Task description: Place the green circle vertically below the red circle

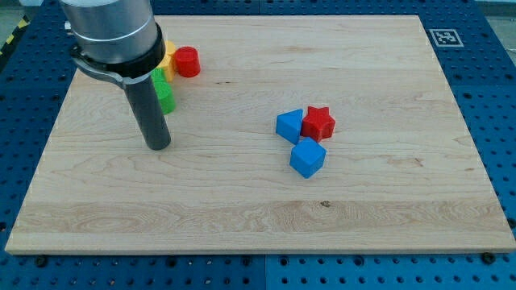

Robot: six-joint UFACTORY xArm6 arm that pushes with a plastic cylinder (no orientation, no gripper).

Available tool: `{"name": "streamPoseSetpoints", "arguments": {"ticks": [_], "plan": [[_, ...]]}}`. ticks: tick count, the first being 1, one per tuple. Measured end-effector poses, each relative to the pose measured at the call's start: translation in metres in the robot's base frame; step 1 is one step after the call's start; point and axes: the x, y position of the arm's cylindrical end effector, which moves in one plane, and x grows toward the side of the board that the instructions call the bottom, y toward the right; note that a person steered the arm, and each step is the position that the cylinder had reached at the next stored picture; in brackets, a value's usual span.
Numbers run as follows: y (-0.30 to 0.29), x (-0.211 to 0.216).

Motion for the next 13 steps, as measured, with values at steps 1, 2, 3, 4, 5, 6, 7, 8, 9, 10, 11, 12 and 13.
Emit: {"name": "streamPoseSetpoints", "arguments": {"ticks": [1, 2, 3, 4, 5, 6, 7, 8, 9, 10, 11, 12, 13], "plan": [[-0.002, 0.000], [-0.007, 0.000], [-0.008, -0.002], [-0.010, -0.008], [-0.010, -0.008], [-0.023, -0.019], [-0.019, -0.053], [-0.019, -0.055], [-0.012, -0.055], [-0.001, -0.066], [0.005, -0.068], [0.005, -0.073], [0.005, -0.052]]}}
